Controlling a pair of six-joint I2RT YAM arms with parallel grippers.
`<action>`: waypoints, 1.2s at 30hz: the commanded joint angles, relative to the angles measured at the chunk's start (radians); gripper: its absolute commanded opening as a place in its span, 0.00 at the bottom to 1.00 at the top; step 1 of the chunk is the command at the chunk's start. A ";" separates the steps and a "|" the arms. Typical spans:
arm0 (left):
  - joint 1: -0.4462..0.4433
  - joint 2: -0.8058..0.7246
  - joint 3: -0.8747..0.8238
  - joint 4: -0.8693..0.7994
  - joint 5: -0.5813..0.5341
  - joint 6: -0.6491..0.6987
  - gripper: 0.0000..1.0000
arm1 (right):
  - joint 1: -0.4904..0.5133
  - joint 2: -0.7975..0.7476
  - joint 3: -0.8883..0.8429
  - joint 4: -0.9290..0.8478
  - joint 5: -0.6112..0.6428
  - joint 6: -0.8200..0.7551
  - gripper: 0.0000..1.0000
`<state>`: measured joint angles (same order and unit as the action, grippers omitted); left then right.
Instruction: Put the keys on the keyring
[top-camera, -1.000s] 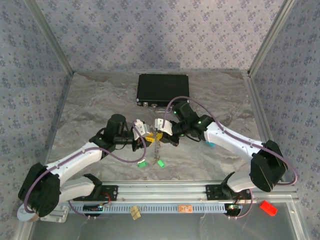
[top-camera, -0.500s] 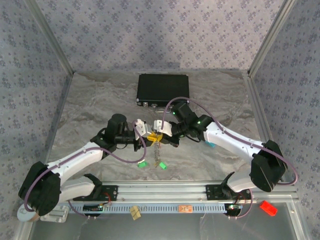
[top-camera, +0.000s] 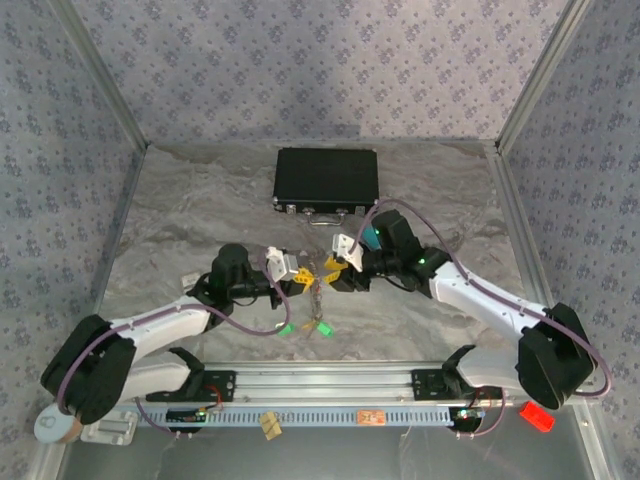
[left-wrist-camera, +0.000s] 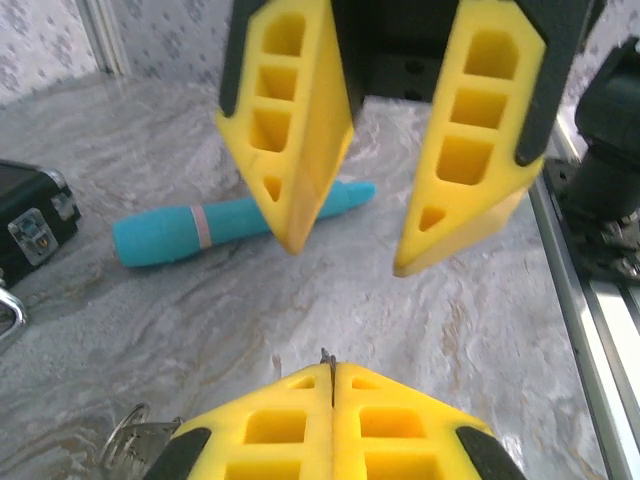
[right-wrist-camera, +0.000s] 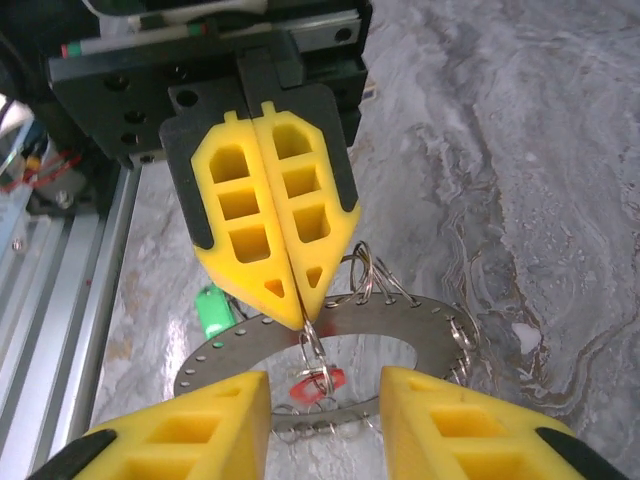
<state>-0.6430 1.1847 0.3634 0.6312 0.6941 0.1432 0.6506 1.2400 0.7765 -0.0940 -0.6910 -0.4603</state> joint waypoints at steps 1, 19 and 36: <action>-0.005 0.046 -0.033 0.269 0.003 -0.105 0.00 | -0.011 -0.011 -0.054 0.150 -0.068 0.068 0.37; -0.009 0.076 -0.033 0.364 0.082 -0.152 0.00 | -0.034 0.068 -0.066 0.249 -0.139 0.080 0.39; -0.019 0.061 -0.015 0.290 0.039 -0.130 0.08 | -0.027 0.080 -0.002 0.140 -0.141 0.036 0.00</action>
<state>-0.6548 1.2713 0.3298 0.9363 0.7322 0.0025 0.6205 1.3262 0.7094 0.1150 -0.8444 -0.3820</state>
